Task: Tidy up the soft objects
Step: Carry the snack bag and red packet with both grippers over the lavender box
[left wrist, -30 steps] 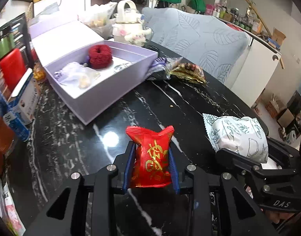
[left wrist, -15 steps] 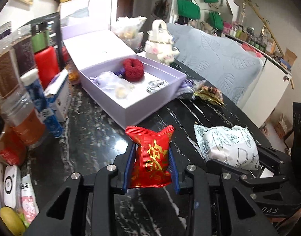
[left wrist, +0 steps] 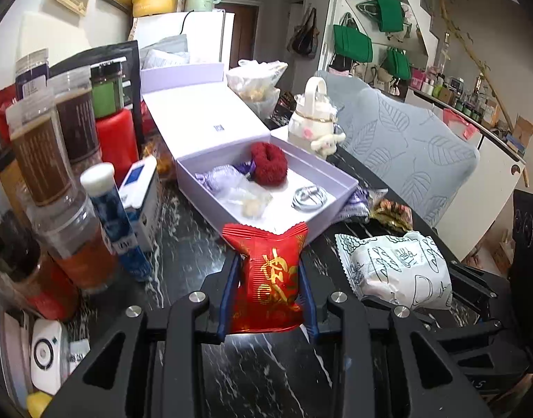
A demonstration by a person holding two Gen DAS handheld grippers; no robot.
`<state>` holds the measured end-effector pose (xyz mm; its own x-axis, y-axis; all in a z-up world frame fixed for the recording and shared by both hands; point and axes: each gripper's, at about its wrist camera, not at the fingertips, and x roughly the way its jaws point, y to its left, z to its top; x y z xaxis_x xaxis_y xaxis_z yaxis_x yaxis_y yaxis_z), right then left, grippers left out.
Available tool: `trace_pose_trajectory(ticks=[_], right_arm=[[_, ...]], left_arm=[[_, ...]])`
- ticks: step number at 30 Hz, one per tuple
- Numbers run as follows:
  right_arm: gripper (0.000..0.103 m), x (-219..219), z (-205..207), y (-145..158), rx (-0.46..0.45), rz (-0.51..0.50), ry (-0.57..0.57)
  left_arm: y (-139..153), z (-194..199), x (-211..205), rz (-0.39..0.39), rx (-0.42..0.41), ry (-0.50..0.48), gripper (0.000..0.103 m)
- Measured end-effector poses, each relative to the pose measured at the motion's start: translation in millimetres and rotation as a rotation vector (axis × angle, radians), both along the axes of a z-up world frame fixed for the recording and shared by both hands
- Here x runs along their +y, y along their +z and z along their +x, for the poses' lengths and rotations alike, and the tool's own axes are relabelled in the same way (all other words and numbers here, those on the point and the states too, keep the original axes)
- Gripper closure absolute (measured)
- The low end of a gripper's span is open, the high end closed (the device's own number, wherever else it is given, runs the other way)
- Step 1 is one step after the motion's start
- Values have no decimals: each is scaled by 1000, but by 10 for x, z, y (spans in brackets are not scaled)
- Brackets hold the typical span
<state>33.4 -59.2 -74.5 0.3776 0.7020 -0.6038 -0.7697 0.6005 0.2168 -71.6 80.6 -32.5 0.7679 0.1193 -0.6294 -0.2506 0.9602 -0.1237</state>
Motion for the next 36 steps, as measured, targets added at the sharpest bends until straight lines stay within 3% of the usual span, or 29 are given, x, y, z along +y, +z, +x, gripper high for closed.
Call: trace_pose_trajectory(ticks=[26, 36], right_arm=[[39, 510, 840, 775, -154, 52, 96], [39, 753, 1267, 730, -151, 39, 124]], left_arm=[[626, 728, 454, 13, -136, 59, 71], [599, 1153, 699, -13, -150, 76, 71]])
